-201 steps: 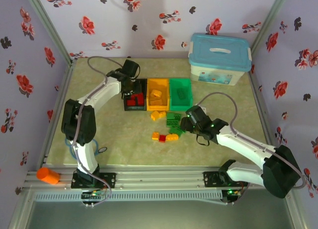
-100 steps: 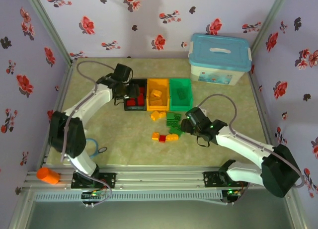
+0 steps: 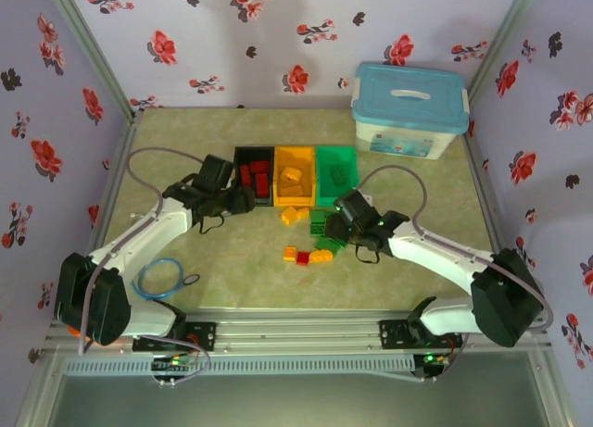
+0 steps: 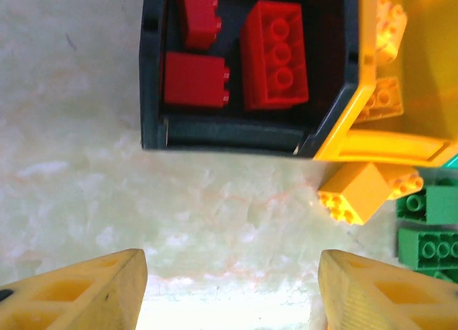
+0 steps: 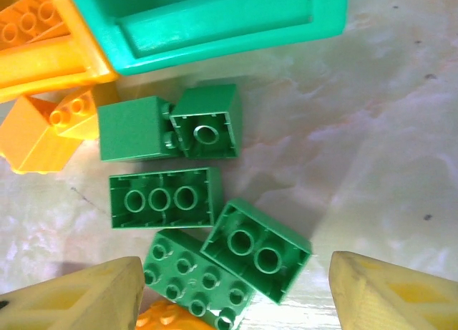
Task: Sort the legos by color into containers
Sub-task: Pick up the lego from the bottom-center of the table.
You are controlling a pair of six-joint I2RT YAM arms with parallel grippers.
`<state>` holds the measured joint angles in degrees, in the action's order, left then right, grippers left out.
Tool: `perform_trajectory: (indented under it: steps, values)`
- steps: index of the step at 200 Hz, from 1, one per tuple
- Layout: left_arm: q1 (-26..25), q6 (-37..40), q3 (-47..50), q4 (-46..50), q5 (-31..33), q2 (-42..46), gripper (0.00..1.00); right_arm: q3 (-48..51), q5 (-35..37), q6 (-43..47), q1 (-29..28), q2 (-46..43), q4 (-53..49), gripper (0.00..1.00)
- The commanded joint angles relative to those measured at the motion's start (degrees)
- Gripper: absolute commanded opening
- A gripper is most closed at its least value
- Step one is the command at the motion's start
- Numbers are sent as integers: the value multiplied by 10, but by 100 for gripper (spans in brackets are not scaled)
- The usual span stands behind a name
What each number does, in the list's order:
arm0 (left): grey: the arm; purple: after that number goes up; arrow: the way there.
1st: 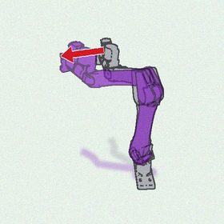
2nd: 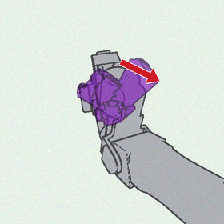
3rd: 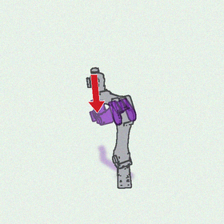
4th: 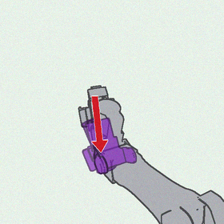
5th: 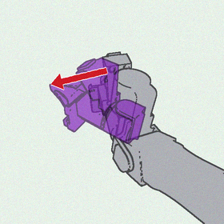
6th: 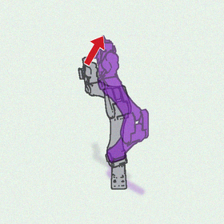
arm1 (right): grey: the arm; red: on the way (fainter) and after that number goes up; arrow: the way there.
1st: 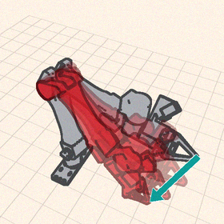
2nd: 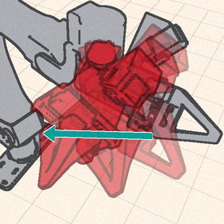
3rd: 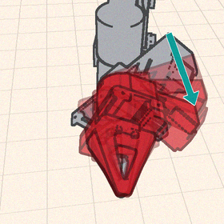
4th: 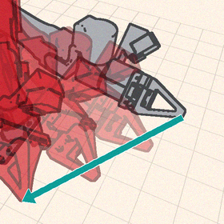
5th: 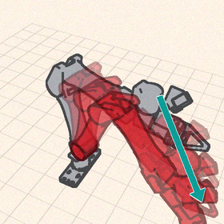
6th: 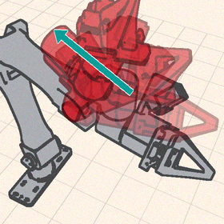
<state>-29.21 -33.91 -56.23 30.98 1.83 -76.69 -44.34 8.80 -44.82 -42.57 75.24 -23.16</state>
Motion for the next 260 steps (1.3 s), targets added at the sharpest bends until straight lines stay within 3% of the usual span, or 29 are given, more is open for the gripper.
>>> perform_trajectory:
  steps: [1, 60, 111, 210, 260]
  values:
    - [-11, -19, 36, -15, -4, 24, 65, -25, 5, 13, -18, 21, -11, 69]
    - [-30, -35, 119, -45, -6, 85, 65, -85, -17, 71, -90, 86, -31, 68]
    - [-30, -45, 159, -42, -7, 138, 65, -125, -91, 214, -146, 138, -44, 72]
    - [-30, -54, 190, -37, -7, 174, 65, -208, -83, 431, -166, 242, -159, 69]
    - [-30, -57, 197, -39, -7, 180, 65, -221, -52, 455, -166, 275, -155, 68]
